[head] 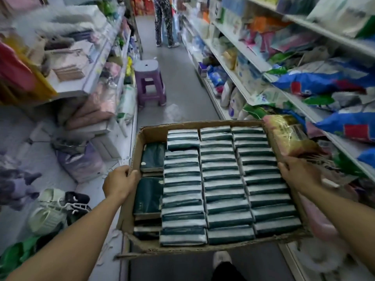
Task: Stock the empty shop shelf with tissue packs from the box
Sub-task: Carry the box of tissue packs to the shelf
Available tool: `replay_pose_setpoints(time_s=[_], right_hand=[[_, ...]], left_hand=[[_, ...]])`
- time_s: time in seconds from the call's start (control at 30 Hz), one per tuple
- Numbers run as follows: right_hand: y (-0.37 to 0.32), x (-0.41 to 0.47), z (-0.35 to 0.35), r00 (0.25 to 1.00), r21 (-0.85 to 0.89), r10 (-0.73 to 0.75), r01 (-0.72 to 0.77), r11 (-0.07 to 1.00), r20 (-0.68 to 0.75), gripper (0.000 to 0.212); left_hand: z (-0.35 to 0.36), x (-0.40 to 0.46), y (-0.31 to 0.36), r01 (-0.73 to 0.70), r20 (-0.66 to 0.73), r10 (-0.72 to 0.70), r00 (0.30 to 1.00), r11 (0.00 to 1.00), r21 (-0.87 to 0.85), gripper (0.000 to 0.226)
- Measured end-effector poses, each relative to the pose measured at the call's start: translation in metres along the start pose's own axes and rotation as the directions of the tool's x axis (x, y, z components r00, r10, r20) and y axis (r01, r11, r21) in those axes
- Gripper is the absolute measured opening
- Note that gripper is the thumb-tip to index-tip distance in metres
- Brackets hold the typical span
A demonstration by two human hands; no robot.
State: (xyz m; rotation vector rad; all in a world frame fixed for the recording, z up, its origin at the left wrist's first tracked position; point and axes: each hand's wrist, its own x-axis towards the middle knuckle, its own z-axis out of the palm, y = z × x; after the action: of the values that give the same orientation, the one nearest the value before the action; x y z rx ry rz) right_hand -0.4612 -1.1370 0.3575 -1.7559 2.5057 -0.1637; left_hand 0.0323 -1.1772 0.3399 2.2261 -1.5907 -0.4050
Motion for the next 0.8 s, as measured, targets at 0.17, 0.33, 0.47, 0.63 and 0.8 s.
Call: replay_pose_setpoints(time_s=[0.17, 0.33, 0.47, 0.63, 0.8], right_hand=[[-0.061, 0.13, 0.007, 0.997, -0.079, -0.077, 0.078, 0.994, 0.015, 0.026], [-0.118, 0.278, 0.01, 0.987, -0.095, -0.163, 0.164, 0.982, 0.016, 0.024], [-0.163, 0.387, 0.005, 0.982, -0.084, -0.184, 0.186, 0.979, 0.029, 0.022], [-0.222, 0.518, 0.011, 0.973, -0.069, -0.232, 0.233, 0.97, 0.014, 0.025], [-0.288, 0.643, 0.023, 0.955, -0.09, -0.298, 0.297, 0.951, 0.004, 0.023]], left_hand=[[0.019, 0.117, 0.019, 0.037, -0.037, -0.036, 0.999, 0.999, 0.007, 0.041], [0.037, 0.236, 0.049, 0.084, -0.052, -0.084, 0.995, 0.996, 0.004, 0.041], [0.037, 0.32, 0.081, 0.123, -0.075, -0.123, 0.99, 0.992, -0.006, 0.039], [0.044, 0.433, 0.11, 0.208, -0.111, -0.211, 0.971, 0.977, -0.038, 0.039], [0.061, 0.561, 0.129, 0.221, -0.099, -0.227, 0.969, 0.973, -0.069, 0.038]])
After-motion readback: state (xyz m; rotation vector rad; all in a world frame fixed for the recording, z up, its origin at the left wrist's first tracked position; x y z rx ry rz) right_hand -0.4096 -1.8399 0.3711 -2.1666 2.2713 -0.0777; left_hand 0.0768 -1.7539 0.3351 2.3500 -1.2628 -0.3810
